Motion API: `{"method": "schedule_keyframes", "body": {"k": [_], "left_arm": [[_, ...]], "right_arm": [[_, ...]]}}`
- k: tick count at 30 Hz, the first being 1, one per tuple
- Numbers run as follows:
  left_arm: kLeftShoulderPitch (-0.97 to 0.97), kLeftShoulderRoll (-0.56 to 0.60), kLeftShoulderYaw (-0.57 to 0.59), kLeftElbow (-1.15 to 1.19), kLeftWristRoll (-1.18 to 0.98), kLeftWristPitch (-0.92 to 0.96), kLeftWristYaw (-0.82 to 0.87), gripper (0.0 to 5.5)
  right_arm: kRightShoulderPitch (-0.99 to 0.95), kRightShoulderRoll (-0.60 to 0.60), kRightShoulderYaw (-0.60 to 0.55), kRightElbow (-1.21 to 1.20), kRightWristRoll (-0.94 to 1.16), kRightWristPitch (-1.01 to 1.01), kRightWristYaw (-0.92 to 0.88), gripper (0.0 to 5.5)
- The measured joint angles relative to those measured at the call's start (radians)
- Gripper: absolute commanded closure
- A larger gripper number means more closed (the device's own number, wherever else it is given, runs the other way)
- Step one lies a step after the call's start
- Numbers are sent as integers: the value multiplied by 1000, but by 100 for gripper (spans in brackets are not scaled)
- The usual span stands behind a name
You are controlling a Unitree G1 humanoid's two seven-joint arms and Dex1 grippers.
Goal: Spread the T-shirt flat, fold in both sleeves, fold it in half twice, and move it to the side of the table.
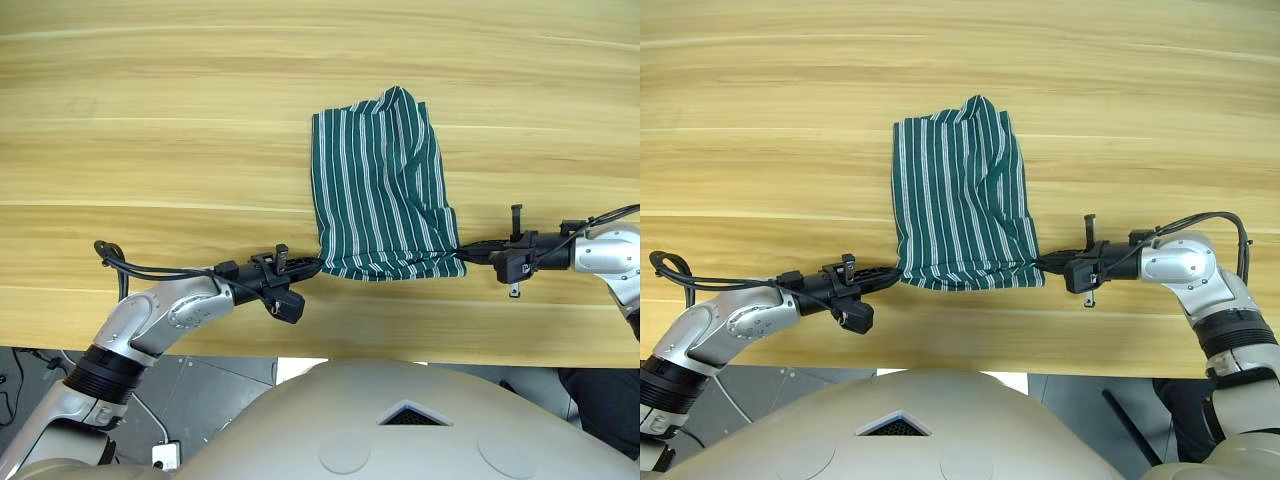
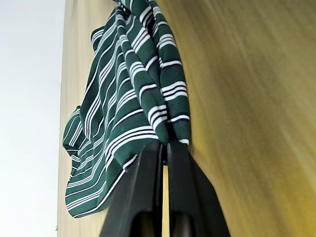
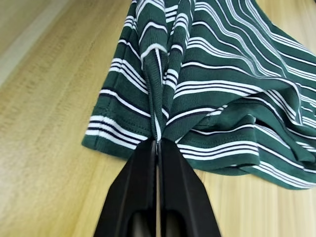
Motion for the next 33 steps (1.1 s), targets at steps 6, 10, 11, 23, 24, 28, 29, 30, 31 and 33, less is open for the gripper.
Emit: {"method": "schedule_keyframes", "body": {"k": [6,10,11,23,24,28,29,30,31,33], "left_arm": [[1,0,1,0,0,0,3,550],[4,0,3,0,0,0,5,550],[4,0,3,0,0,0,6,550],[8,0,6,0,0,0,10,550],[8,0,6,0,0,0,10,550],[7,1,6,0,0,-1,10,550],[7,1,6,0,0,-1,10,550],[7,1,6,0,0,-1,9,550],[7,1,6,0,0,-1,9,550],[7,1,6,0,0,-1,9,550]], "right_arm": [[20,0,-46,-41,87,139,70,452],[33,0,-76,-41,89,144,81,380],[36,1,-82,-42,89,143,82,361],[-133,16,-151,220,-216,-284,-114,137],[-141,19,-151,239,-230,-308,-130,119],[-146,66,-122,262,-249,-373,-189,52],[-148,68,-112,259,-237,-375,-189,33],[-145,69,-100,254,-220,-374,-188,19],[-136,67,-88,242,-201,-373,-186,11],[-104,59,-61,206,-152,-364,-179,11]]}}
